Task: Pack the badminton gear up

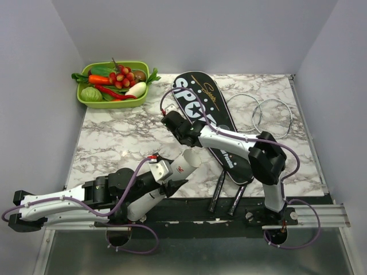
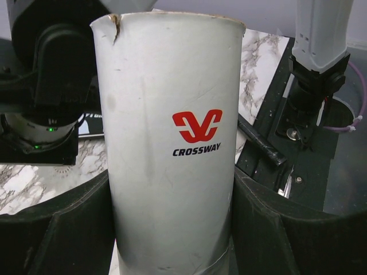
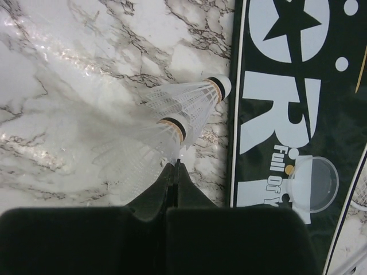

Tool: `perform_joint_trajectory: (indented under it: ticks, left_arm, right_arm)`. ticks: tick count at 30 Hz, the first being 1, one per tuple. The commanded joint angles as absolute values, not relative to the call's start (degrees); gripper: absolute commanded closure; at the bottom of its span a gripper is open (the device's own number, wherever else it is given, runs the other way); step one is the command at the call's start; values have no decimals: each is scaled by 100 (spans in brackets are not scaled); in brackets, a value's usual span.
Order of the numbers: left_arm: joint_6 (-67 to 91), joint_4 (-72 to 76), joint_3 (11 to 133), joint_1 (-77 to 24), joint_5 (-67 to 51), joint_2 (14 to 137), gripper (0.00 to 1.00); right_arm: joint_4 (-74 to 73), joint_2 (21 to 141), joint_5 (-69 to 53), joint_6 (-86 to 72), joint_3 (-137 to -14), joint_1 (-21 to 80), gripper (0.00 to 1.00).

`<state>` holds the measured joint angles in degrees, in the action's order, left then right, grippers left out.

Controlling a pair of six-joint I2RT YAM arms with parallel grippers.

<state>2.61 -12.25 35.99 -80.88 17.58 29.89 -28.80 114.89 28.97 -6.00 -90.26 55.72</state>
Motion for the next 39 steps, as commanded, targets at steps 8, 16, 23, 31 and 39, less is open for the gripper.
perform_joint_trajectory:
  ticks: [8,16,23,31,39]
  left_arm:
    - [141,-1063,3498,-8139,1758,2962,100]
    - [35,-1028,3498,-8147,1635,3331,100]
    - [-290,-1142,3612,-8139,1363,3787,100]
    - [-632,-1388,3867,-8139,1283,4377,100]
    - [-1238,-1257,3631,-8147,1081,4132,100]
  right_arm:
    - [-3813,10047,2733,-1265,-8737,5616,99]
    - [-4096,8150,2717,-1538,-7824,5616,99]
    - [-4341,6558,1996,-1494,-7480,5625,99]
    - [-4886,5608,916,-1362,-7576,5616,99]
    - [-5510,4871,-218,-1257,-7743,5625,99]
